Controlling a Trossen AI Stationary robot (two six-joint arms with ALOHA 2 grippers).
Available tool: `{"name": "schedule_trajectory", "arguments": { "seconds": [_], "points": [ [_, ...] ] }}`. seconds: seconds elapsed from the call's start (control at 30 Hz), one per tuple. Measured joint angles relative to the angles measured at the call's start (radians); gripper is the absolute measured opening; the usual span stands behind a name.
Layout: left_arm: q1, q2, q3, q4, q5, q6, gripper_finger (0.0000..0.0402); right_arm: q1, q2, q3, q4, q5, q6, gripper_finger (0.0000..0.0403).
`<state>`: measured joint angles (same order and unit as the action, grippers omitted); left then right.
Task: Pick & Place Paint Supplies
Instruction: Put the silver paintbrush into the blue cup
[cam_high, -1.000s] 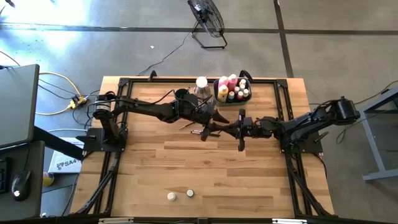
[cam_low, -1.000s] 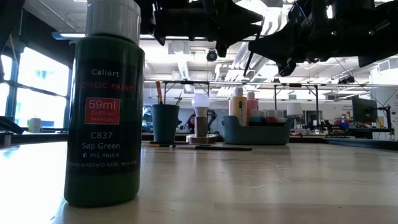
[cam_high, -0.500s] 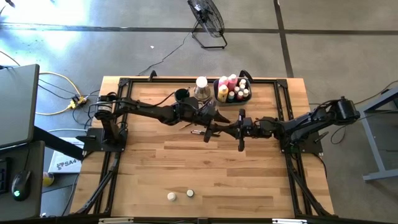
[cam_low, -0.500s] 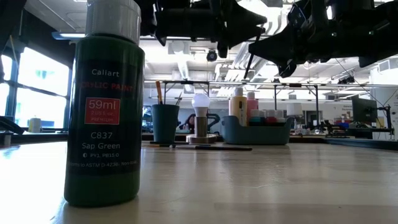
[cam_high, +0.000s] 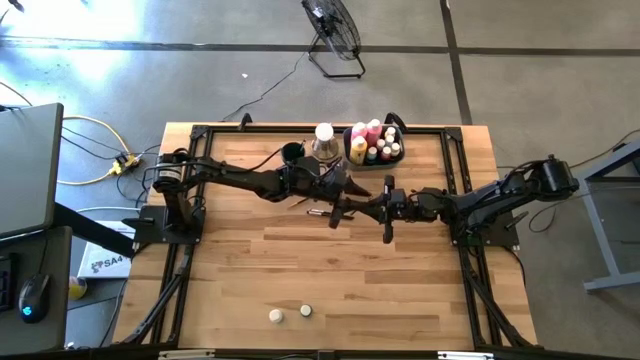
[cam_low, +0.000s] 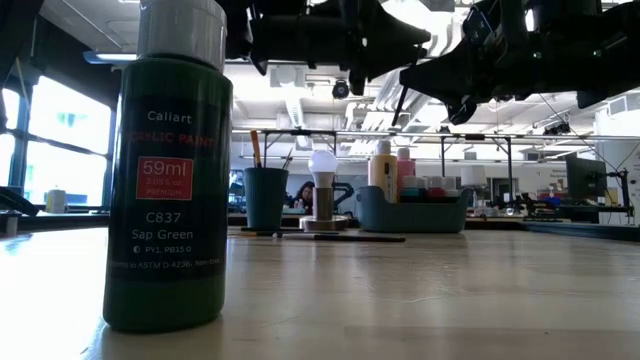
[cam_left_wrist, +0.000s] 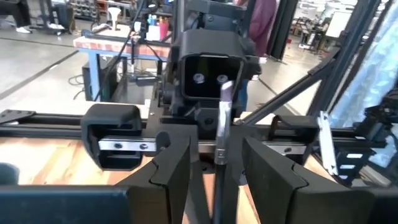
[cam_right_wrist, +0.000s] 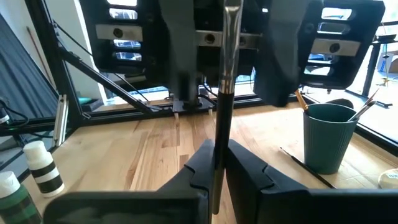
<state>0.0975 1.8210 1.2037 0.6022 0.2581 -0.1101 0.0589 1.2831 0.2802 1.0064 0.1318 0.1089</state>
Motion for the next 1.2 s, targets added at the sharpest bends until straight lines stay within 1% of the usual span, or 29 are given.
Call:
{"name": "schedule_trajectory", "arguments": {
  "seconds": [0.23, 0.3, 0.63, 0.8, 0.9, 1.2],
  "points": [
    [0.000, 0.000, 0.000, -0.001, -0.007, 0.000, 0.0143, 0.000, 0.000, 0.000, 0.000, 0.000, 0.000, 0.0025],
    [0.000, 0.000, 0.000, -0.001, -0.007, 0.000, 0.0137, 0.000, 0.000, 0.000, 0.000, 0.000, 0.000, 0.0025],
    [0.000, 0.000, 0.000, 0.000, -0.008, 0.000, 0.0049, 0.000, 0.000, 0.000, 0.000, 0.000, 0.000, 0.0025],
    [0.000, 0.000, 0.000, 0.001, -0.008, 0.001, 0.0022, 0.000, 0.000, 0.000, 0.000, 0.000, 0.001, 0.0025],
    [0.000, 0.000, 0.000, 0.001, -0.008, 0.001, 0.0016, 0.000, 0.000, 0.000, 0.000, 0.000, 0.001, 0.0025],
    [0.000, 0.000, 0.000, 0.001, -0.008, 0.001, 0.0021, 0.000, 0.000, 0.000, 0.000, -0.003, 0.001, 0.0025]
  ]
}}
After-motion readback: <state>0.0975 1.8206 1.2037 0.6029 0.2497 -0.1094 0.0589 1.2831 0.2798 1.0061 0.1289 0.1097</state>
